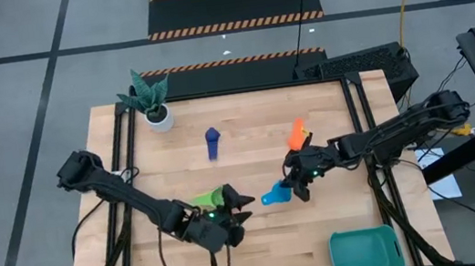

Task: Nest measuring cups in basket
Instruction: Stack the light blue measuring cup on top of the green measuring cup

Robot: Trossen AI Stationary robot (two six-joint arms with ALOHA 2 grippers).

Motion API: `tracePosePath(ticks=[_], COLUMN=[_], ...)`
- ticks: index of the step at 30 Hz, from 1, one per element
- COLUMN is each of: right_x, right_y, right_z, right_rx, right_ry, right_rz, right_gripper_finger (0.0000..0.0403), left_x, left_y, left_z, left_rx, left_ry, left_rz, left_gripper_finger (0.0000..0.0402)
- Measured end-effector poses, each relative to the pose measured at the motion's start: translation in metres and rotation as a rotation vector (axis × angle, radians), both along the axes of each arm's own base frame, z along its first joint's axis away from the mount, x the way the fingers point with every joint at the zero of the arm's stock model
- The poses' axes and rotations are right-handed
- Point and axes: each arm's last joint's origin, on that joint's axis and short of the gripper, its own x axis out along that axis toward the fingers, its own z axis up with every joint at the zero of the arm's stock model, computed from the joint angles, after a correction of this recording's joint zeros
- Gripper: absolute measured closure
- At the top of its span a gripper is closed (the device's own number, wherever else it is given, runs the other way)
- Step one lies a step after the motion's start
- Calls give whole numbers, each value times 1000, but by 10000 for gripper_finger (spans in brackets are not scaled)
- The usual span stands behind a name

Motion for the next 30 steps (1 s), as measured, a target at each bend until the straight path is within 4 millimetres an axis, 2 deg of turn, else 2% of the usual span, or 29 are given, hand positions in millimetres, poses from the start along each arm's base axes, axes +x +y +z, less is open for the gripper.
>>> tracePosePath(ticks=[3, 7, 16, 20, 30], right_x=[0, 0, -1, -2, -2], right_y=[1, 0, 1, 1, 1], right_z=[-2, -2, -3, -3, -3], right_rx=[17, 17, 40, 40, 54], right_ry=[14, 20, 36, 41, 49], right_rz=[10, 11, 22, 23, 7], right_gripper_finger=[394, 394, 394, 394, 394], left_x=[3, 10, 30, 30, 33], left_y=[-3, -9, -11, -12, -5], left_z=[-9, -19, -36, -39, -39], left_rx=[109, 209, 428, 548, 612], left_ry=[49, 60, 47, 92, 121], left_rz=[-52, -116, -175, -188, -195], left_gripper_finger=[128, 137, 206, 236, 300])
